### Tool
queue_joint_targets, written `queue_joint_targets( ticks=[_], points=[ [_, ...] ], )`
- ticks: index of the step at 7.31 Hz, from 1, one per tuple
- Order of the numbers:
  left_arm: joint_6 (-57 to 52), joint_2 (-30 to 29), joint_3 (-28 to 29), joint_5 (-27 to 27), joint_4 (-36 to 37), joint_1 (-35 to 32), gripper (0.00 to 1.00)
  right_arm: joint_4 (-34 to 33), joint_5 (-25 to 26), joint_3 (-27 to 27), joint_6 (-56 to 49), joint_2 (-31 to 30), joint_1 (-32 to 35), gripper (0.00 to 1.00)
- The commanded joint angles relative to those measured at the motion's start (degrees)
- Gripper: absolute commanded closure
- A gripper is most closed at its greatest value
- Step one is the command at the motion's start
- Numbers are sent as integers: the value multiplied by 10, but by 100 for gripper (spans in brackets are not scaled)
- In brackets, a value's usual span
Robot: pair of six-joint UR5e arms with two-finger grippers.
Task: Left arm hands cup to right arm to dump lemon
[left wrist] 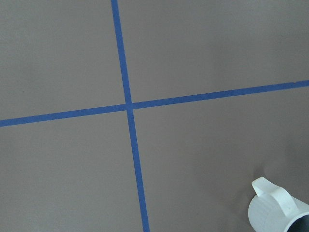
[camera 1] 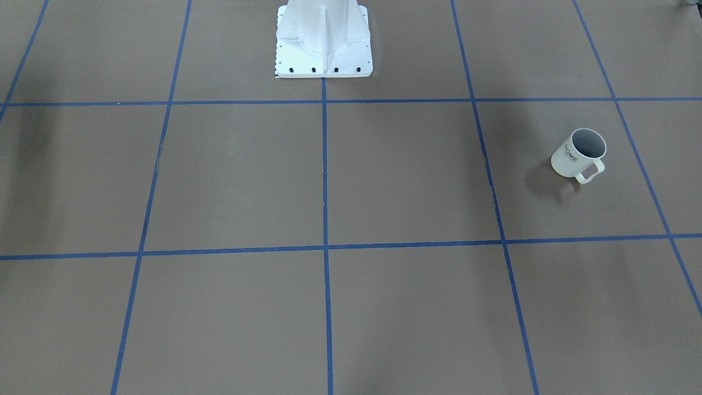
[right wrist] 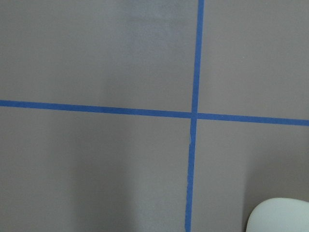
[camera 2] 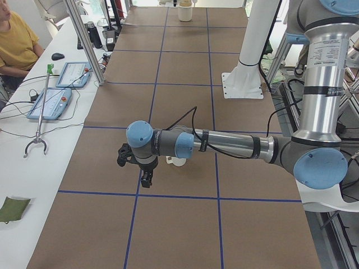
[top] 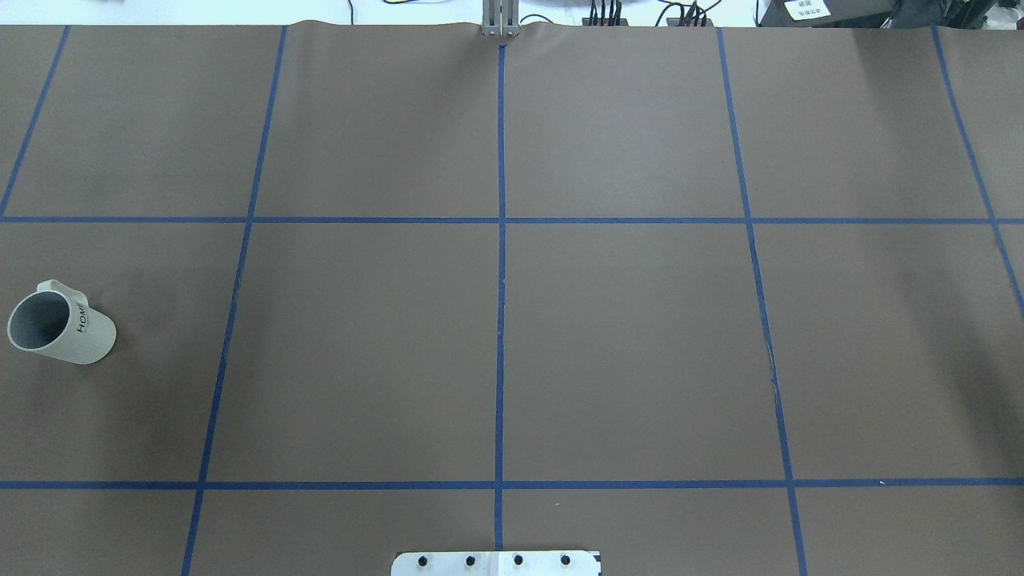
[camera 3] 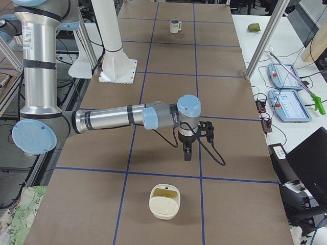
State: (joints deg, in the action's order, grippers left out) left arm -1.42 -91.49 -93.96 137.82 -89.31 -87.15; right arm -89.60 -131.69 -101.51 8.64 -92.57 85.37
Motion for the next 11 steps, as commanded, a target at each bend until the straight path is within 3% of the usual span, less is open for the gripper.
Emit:
queue_joint_targets(
  ticks=[1, 11],
  points=[
    [2, -2, 0, -4, 0, -2, 0, -5, -35, 11, 0, 5, 11, 0],
    [23, -9, -5, -3, -5, -1, 0, 0, -41, 13, 8, 11, 11, 0]
  ],
)
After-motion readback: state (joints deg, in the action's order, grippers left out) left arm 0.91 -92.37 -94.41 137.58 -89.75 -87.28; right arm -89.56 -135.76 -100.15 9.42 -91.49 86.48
